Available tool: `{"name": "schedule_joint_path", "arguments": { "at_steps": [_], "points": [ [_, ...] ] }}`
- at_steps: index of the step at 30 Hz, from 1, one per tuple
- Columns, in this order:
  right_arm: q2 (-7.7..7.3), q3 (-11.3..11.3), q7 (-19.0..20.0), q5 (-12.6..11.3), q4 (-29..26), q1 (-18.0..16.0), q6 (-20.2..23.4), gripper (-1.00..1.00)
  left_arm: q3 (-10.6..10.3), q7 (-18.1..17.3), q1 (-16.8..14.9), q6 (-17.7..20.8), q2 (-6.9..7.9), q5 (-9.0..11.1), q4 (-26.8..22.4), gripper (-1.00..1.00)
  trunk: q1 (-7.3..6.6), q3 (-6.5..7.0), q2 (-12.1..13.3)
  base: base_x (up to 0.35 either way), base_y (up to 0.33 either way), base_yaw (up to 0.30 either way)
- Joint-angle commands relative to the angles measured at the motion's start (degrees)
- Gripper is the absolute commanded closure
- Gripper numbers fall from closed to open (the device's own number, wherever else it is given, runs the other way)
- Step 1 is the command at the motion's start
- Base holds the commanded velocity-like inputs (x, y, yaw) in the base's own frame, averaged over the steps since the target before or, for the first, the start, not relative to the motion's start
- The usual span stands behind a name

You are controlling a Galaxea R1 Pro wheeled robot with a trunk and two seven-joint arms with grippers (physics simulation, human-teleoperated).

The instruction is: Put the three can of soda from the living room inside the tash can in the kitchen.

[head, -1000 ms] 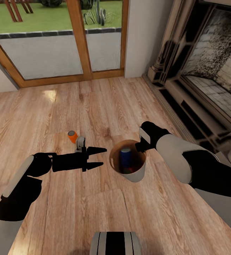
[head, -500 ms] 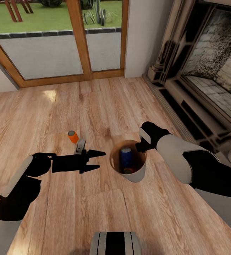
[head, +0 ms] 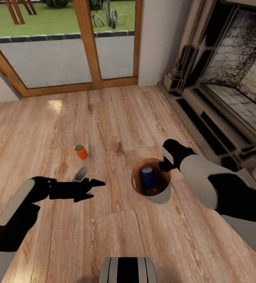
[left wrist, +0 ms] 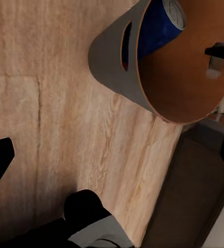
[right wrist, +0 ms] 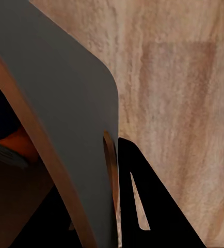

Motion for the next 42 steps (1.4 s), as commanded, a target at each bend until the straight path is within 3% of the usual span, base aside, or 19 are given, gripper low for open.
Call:
{"name": "schedule_joint_path", "arguments": {
  "at_steps": [1, 6, 11, 15, 20, 21, 42],
  "points": [
    [-0.24, -0.3, 0.2, -0.5, -0.3, 0.3, 0.0, 1.0, 0.0, 0.0, 0.3, 0.0, 0.0, -0.3, 0.3, -1.0, -0.01, 0.01, 0.0, 0.0, 0.0, 0.0],
    [-0.24, 0.3, 0.2, 1.9, -1.9, 2.0, 0.0, 1.0, 0.0, 0.0, 0.4, 0.0, 0.0, -2.1, 1.6, -1.0, -0.01, 0.01, 0.0, 0.0, 0.0, 0.0],
    [-0.24, -0.7, 0.2, 2.2, -3.7, 2.0, 0.0, 1.0, 0.0, 0.0, 0.4, 0.0, 0.0, -3.8, 1.6, -1.0, -0.01, 0.01, 0.0, 0.0, 0.0, 0.0],
    [0.94, 0.0, -0.1, 2.4, -2.5, 0.7, 0.0, 1.0, -1.3, 0.4, -0.9, 0.0, -1.31, -2.3, 2.2, -1.0, -0.01, 0.01, 0.0, 0.0, 0.0, 0.0],
    [0.74, 0.3, -0.2, 0.8, -1.0, -0.9, 0.0, 1.0, -2.5, 0.5, -2.6, 0.0, -2.08, -0.6, 3.2, -1.0, -0.01, 0.01, 0.0, 0.0, 0.0, 0.0],
    [0.62, 0.3, -0.2, -2.9, 4.0, -5.3, 0.0, 1.0, -2.5, 0.5, -3.6, 0.0, -2.09, 4.2, 3.2, -1.0, -0.01, 0.01, 0.0, 0.0, 0.0, 0.0],
    [-0.56, 0.4, -0.2, -2.8, 4.1, -5.4, 0.0, 1.0, -1.8, 2.8, -3.7, 0.0, -1.25, 4.2, 3.3, -1.0, -0.01, 0.01, 0.0, 0.0, 0.0, 0.0]
  ]
}}
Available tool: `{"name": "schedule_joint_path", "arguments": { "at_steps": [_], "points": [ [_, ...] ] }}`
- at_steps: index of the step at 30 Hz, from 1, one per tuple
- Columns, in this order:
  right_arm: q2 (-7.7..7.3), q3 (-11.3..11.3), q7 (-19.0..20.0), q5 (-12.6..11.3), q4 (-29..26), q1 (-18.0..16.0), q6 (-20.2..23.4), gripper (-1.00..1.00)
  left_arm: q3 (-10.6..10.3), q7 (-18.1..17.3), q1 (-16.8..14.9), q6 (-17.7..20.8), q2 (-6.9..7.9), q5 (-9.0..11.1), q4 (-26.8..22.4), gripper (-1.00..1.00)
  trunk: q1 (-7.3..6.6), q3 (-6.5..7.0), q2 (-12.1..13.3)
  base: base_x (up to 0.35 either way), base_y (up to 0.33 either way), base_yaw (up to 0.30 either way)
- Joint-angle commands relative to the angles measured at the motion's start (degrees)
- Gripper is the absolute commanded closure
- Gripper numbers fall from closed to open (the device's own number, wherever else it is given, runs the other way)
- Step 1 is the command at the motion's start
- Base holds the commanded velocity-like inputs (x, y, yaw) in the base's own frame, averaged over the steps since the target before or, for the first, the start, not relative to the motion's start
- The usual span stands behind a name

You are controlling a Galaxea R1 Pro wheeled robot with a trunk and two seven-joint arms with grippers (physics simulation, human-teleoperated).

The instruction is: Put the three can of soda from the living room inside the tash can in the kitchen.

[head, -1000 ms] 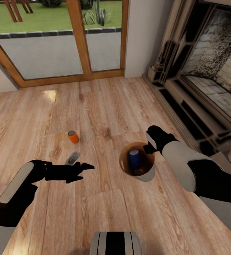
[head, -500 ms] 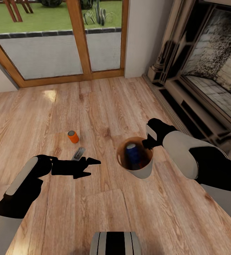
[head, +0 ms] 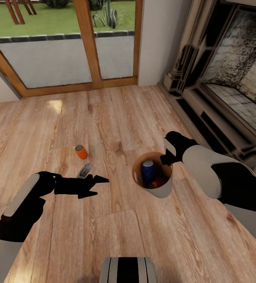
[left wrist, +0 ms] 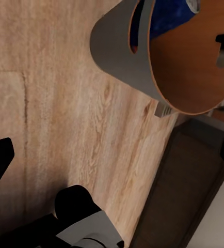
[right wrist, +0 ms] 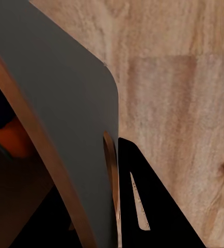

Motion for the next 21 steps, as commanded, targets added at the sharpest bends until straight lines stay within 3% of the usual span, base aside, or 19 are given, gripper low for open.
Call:
{"name": "schedule_joint_path", "arguments": {
  "at_steps": [1, 7, 14, 21],
  "points": [
    [-0.14, -0.6, 0.2, -0.9, 0.0, 0.0, 0.0, 1.0, 0.0, 0.3, 0.0, 0.0, 0.0, 0.0, 0.0, -1.0, -0.01, 0.01, 0.0, 0.0, 0.0, 0.0],
    [-0.38, -0.6, 0.2, -0.9, 0.0, 0.0, 0.0, 1.0, 0.1, 1.2, 0.0, 0.0, 0.01, 0.0, 0.0, -1.0, -0.01, 0.01, 0.0, 0.0, 0.0, 0.0],
    [-0.42, -0.6, 0.2, -0.9, 0.0, 0.0, 0.0, 1.0, 0.1, 2.6, 0.0, 0.0, 0.27, 0.0, 0.0, -1.0, -0.19, 1.56, 0.1, 0.0, 0.0, 0.0],
    [-0.43, -0.5, 0.2, -0.8, 0.0, 0.0, 0.0, 1.0, 0.2, 7.1, 0.0, 0.0, 0.53, -0.1, 0.0, -1.0, -0.37, 3.11, 0.2, 0.0, 0.0, 0.0]
  ]
}}
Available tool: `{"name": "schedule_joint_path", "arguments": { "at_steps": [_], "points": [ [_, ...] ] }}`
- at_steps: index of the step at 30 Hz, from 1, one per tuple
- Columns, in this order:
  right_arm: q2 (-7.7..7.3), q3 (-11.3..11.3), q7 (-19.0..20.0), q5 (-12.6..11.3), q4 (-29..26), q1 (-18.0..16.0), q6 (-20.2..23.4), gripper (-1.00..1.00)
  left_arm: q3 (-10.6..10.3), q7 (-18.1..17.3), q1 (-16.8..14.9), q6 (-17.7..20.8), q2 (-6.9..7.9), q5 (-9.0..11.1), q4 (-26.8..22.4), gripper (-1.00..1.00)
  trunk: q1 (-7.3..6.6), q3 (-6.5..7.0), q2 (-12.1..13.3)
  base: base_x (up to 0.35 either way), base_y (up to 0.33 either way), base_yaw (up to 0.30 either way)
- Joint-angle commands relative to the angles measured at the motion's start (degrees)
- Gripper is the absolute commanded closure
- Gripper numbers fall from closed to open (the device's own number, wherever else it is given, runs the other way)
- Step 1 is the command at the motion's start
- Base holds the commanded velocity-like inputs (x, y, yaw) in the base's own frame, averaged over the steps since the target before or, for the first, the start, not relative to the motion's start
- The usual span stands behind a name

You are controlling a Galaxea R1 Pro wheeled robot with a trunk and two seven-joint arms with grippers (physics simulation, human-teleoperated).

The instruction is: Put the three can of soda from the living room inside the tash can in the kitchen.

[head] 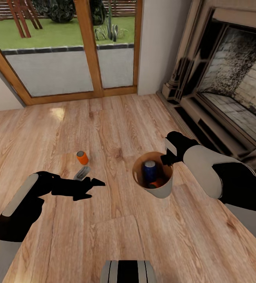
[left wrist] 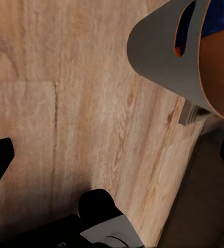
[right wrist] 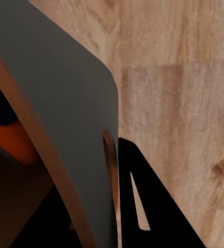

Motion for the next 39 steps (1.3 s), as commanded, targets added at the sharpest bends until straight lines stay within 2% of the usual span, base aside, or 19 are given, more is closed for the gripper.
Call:
{"name": "schedule_joint_path", "arguments": {
  "at_steps": [1, 3, 5, 6, 8, 11, 13, 16, 17, 19, 20, 22, 25, 28, 30, 31, 34, 37, 39],
  "points": [
    [0.0, -0.1, 0.2, -0.3, 0.0, 0.0, 0.0, 1.0, 0.0, 0.6, 0.0, 0.0, 0.0, -0.2, 0.0, -1.0, -0.02, 0.23, 0.0, 0.0, 0.0, 0.0],
    [-0.03, -0.1, 0.2, -0.3, 0.0, 0.0, 0.0, 1.0, 0.0, 2.1, 0.0, 0.0, -0.03, -2.3, 0.0, -1.0, -0.08, 0.67, 0.0, 0.0, 0.0, 0.0],
    [-0.01, -0.1, 0.2, -0.3, 0.0, 0.0, 0.0, 1.0, 0.0, 3.1, 0.0, 0.0, -0.06, -7.9, -0.1, -1.0, -0.13, 1.12, 0.1, 0.0, 0.0, 0.0],
    [-0.03, -0.1, 0.2, -0.3, 0.0, 0.0, 0.0, 1.0, 0.0, 3.2, 0.0, 0.0, -0.06, -9.6, -0.1, -1.0, -0.15, 1.34, 0.1, 0.0, 0.0, 0.0],
    [-0.05, -0.1, 0.2, -0.3, 0.0, 0.0, 0.0, 1.0, 0.0, 3.6, 0.0, -0.2, -0.07, -17.7, -0.1, -1.0, -0.2, 1.78, 0.1, 0.0, 0.0, 0.0],
    [-0.06, -0.1, 0.2, -0.3, 0.0, 0.0, 0.0, 1.0, 0.1, 3.7, 0.0, -1.9, -0.05, -24.5, -0.1, -1.0, -0.28, 2.45, 0.1, 0.0, 0.0, 0.0],
    [-0.07, 0.0, 0.2, -0.3, 0.0, 0.0, 0.0, 1.0, 0.1, 3.7, 0.0, -4.2, -0.06, -31.3, -0.2, -1.0, -0.33, 2.89, 0.2, 0.0, 0.0, 0.0],
    [-0.17, 0.0, 0.2, -0.4, 0.0, 0.0, 0.0, 1.0, 0.1, 3.8, 0.0, -6.4, -0.18, -38.9, -0.5, -1.0, -0.41, 3.55, 0.2, 0.0, 0.0, 0.0],
    [-0.24, 0.0, 0.2, -0.3, 0.0, 0.1, 0.0, 1.0, 0.0, 3.8, 0.0, -7.7, -0.35, -42.8, -0.7, -1.0, -0.44, 3.77, 0.2, 0.0, 0.0, 0.0],
    [-0.28, 0.0, 0.2, -0.3, 0.0, 0.1, 0.0, 1.0, -0.1, 3.8, 0.0, -8.9, -0.5, -46.5, -1.0, -1.0, -0.49, 4.22, 0.3, 0.0, 0.0, 0.0],
    [-0.31, 0.0, 0.2, -0.3, 0.0, 0.2, 0.0, 1.0, -0.2, 3.8, 0.0, -9.7, -0.6, -49.9, -1.4, -1.0, -0.51, 4.44, 0.3, 0.0, 0.0, 0.0],
    [-0.36, 0.0, 0.3, -0.3, 0.0, 0.2, 0.0, 1.0, -0.2, 3.8, 0.0, -10.4, -0.69, -54.2, -2.1, -1.0, -0.56, 4.88, 0.3, 0.0, 0.0, 0.0],
    [-0.36, 0.0, 0.3, -0.3, 0.0, 0.3, 0.0, 1.0, -0.3, 3.8, 0.1, -11.0, -0.75, -59.1, -2.8, -1.0, -0.64, 5.55, 0.3, 0.0, 0.0, 0.0],
    [-0.36, 0.0, 0.3, -0.4, 0.0, 0.3, 0.0, 1.0, -0.5, 4.5, 0.1, -11.2, -0.78, -62.0, -3.0, -1.0, -0.81, 6.19, 0.6, 0.0, 0.0, 0.0],
    [-0.36, -0.1, 0.3, -0.4, 0.0, 0.4, 0.0, 1.0, -0.8, 6.7, 0.2, -11.9, -0.86, -66.8, -3.1, -1.0, -1.25, 6.55, 1.4, 0.0, 0.0, 0.0],
    [-0.35, -0.1, 0.3, -0.4, 0.0, 0.4, 0.0, 1.0, -1.4, 8.0, 0.3, -13.2, -0.99, -71.5, -3.1, -1.0, -1.47, 6.73, 1.8, 0.0, 0.0, 0.0],
    [-0.35, -0.1, 0.2, -0.4, 0.0, 0.5, 0.0, 1.0, -1.9, 8.1, 0.3, -13.8, -1.25, -73.7, -3.0, -1.0, -1.69, 6.91, 2.2, 0.0, 0.0, 0.0],
    [-0.35, -0.1, 0.1, -0.4, 0.0, 0.5, 0.0, 1.0, -2.1, 8.1, 0.4, -13.9, -1.63, -74.3, -2.8, -1.0, -1.69, 6.91, 2.2, 0.0, 0.0, 0.0],
    [-0.35, -0.2, 0.0, -0.5, 0.0, 0.7, 0.0, 1.0, -2.2, 7.9, 0.6, -13.8, -2.8, -74.7, -2.7, -1.0, -1.69, 6.91, 2.2, 0.0, 0.0, 0.0]
  ]
}}
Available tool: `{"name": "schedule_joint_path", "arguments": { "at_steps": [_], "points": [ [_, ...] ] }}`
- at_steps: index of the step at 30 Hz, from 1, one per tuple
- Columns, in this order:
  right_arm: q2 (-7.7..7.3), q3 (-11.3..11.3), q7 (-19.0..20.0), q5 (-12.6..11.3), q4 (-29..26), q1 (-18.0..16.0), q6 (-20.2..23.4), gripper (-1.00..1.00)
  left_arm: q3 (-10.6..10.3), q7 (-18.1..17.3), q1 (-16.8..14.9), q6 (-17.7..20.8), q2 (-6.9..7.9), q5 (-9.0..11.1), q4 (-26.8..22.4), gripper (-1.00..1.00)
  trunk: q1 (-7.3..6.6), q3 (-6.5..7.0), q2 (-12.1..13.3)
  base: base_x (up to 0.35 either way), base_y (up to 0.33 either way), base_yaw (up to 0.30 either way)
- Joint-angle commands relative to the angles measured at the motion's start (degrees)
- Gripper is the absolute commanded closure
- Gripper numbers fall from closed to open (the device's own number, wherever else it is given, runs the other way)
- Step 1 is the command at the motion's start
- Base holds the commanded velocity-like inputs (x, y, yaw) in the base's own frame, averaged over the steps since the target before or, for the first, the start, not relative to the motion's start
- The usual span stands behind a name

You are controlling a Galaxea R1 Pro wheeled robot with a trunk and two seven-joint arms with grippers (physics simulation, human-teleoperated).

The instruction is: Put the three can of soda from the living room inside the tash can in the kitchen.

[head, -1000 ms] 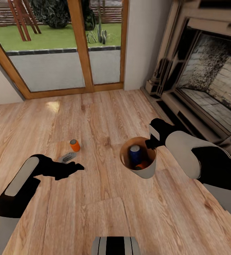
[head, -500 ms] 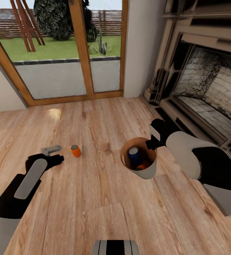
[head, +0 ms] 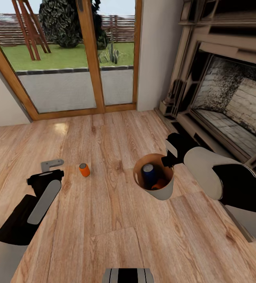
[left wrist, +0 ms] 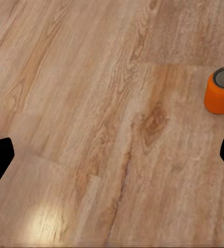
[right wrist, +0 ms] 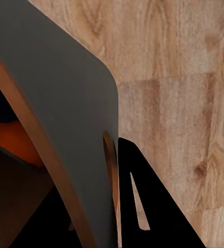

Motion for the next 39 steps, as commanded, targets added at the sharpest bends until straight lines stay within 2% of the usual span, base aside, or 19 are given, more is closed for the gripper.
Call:
{"name": "schedule_joint_path", "arguments": {
  "at_steps": [1, 4, 9, 11, 14, 17, 20, 21, 23, 24, 26, 27, 28, 29, 30, 31, 34, 36, 39],
  "points": [
    [-0.03, -0.3, 0.2, -0.4, 0.0, 0.1, 0.0, 1.0, 0.0, -0.1, 0.1, 0.1, -0.73, -0.1, 0.0, -1.0, -0.01, 0.01, 0.0, 0.0, 0.0, 0.0],
    [-0.07, -0.3, 0.2, -0.4, 0.0, 0.7, 0.0, 1.0, -0.2, -0.3, 0.1, 0.3, -1.91, -0.4, 0.1, -1.0, -0.01, 0.01, 0.0, 0.0, 0.0, 0.0],
    [-0.27, -0.3, 0.3, -0.5, 0.0, 1.3, 0.0, 1.0, -3.7, -4.8, 0.2, 0.5, -1.89, -0.4, -0.2, -1.0, -0.01, 0.01, 0.0, 0.0, 0.0, 0.0],
    [-0.45, -0.3, 0.3, -0.5, 0.0, 1.5, 0.0, 1.0, -6.0, -11.4, 0.2, 0.2, -1.8, -0.7, -1.0, -1.0, -0.01, 0.01, 0.0, 0.0, 0.0, 0.0],
    [-0.55, -0.3, 0.4, -0.4, -0.3, 1.8, 0.0, 1.0, -6.9, -15.8, 0.2, -0.1, -1.29, -1.4, -2.6, -1.0, -0.01, 0.01, 0.0, 0.0, 0.0, 0.0],
    [-0.58, -0.3, 0.5, -0.4, -0.7, 2.1, 0.0, 1.0, -7.0, -18.8, 0.2, -0.5, -0.38, -1.8, -3.3, -1.0, -0.01, 0.01, 0.0, 0.0, 0.0, 0.0],
    [-0.75, -0.3, 0.7, -0.4, -1.5, 3.0, 0.0, 1.0, -6.9, -25.6, 0.2, -2.9, 0.69, -2.2, -3.7, -1.0, -0.01, 0.01, 0.0, 0.0, 0.0, 0.0],
    [-0.79, -0.3, 0.8, -0.4, -2.0, 3.5, -0.1, 1.0, -6.9, -29.3, 0.2, -4.7, 1.42, -2.3, -3.8, -1.0, -0.01, 0.01, 0.0, 0.0, 0.0, 0.0],
    [-0.84, -0.3, 0.8, -0.4, -2.5, 4.1, -0.4, 1.0, -7.0, -32.2, 0.2, -6.7, 2.58, -2.5, -3.9, -1.0, -0.01, 0.01, 0.0, 0.0, 0.0, 0.0],
    [-1.0, -0.3, 0.8, -0.4, -3.0, 4.4, -0.5, 1.0, -7.2, -34.0, 0.6, -9.6, 4.0, -3.5, -4.0, -1.0, -0.01, 0.01, 0.0, 0.0, 0.0, 0.0],
    [-1.21, -0.3, 0.9, -0.4, -3.4, 4.7, -0.6, 1.0, -7.8, -34.7, 2.0, -13.7, 4.99, -6.0, -4.0, -1.0, -0.01, 0.01, 0.0, 0.0, 0.0, 0.0],
    [-1.34, -0.3, 0.9, -0.4, -3.6, 4.8, -0.7, 1.0, -8.9, -34.9, 4.9, -17.8, 5.6, -10.3, -4.0, 1.0, -0.01, 0.01, 0.0, 0.0, 0.0, 0.0],
    [-1.46, -0.2, 0.9, -0.4, -3.9, 5.0, -0.9, 1.0, -10.7, -34.8, 10.7, -22.7, 6.12, -18.7, -4.0, 1.0, -0.01, 0.01, 0.0, 0.0, 0.0, 0.0],
    [-1.5, -0.2, 1.0, -0.4, -4.0, 5.3, -1.0, 1.0, -11.3, -34.8, 15.0, -25.0, 6.29, -24.1, -4.0, 1.0, -0.01, 0.01, 0.0, 0.0, 0.0, 0.0],
    [-1.52, -0.2, 1.0, -0.4, -4.1, 5.5, -1.0, 1.0, -11.5, -34.9, 17.1, -26.0, 6.33, -26.2, -4.0, 1.0, -0.01, 0.01, 0.0, 0.0, 0.0, 0.0],
    [-1.54, -0.2, 1.0, -0.4, -4.2, 5.9, -1.1, 1.0, -11.7, -35.0, 20.6, -28.0, 6.37, -29.2, -4.0, 1.0, -0.01, 0.01, 0.0, 0.0, 0.0, 0.0],
    [-1.57, -0.2, 1.1, -0.5, -5.3, 6.8, -2.0, 1.0, -12.0, -35.2, 25.2, -32.7, 6.5, -32.7, -3.7, 1.0, -0.01, 0.01, 0.0, 0.0, 0.0, 0.0],
    [-1.58, -0.2, 1.1, -0.4, -6.0, 7.5, -2.4, 1.0, -12.1, -35.2, 26.4, -34.3, 6.56, -33.1, -3.2, 1.0, -0.01, 0.01, 0.0, 0.0, 0.0, 0.0],
    [-1.68, -0.3, 1.2, -0.4, -7.5, 8.7, -2.6, 1.0, -12.2, -35.2, 27.4, -35.8, 6.58, -32.2, -2.4, 1.0, -0.01, 0.01, 0.0, 0.0, 0.0, 0.0]
  ]
}}
